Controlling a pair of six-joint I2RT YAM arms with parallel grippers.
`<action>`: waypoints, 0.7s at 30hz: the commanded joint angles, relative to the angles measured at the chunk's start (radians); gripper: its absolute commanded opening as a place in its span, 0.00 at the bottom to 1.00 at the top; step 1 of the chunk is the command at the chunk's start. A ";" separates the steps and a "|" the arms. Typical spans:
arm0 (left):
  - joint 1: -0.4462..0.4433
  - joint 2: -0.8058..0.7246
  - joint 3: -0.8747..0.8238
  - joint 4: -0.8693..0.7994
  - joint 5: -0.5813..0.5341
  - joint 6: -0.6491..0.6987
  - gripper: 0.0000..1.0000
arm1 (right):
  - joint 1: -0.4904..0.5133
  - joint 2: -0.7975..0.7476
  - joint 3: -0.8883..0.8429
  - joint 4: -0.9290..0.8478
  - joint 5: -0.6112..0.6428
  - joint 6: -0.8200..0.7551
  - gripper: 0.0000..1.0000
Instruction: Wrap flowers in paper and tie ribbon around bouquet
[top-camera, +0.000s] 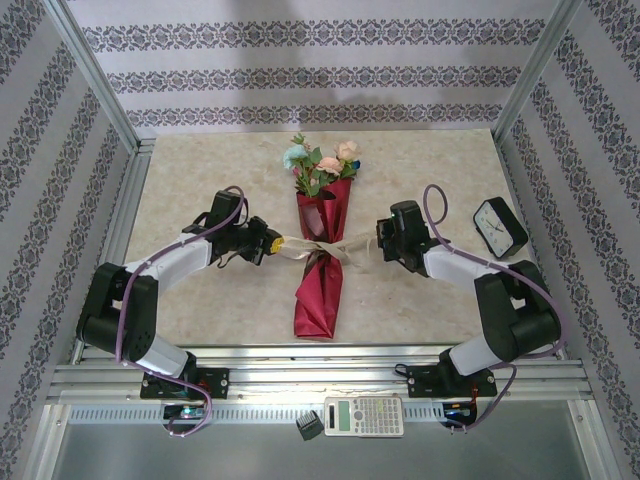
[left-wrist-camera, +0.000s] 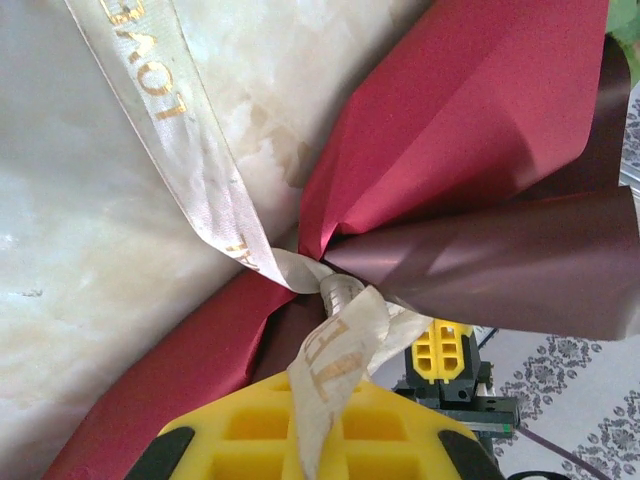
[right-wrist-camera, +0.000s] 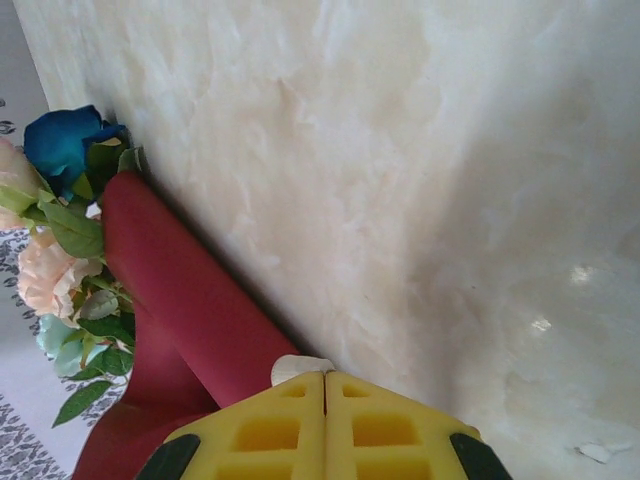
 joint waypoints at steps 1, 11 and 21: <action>0.022 -0.031 0.006 -0.040 0.002 0.022 0.00 | -0.012 0.019 0.035 0.011 0.011 -0.025 0.00; 0.048 -0.013 0.038 -0.054 0.017 0.040 0.00 | -0.018 0.040 0.050 0.010 0.018 -0.020 0.00; 0.086 -0.021 0.041 -0.070 0.024 0.053 0.00 | -0.027 0.070 0.073 0.014 0.016 -0.020 0.00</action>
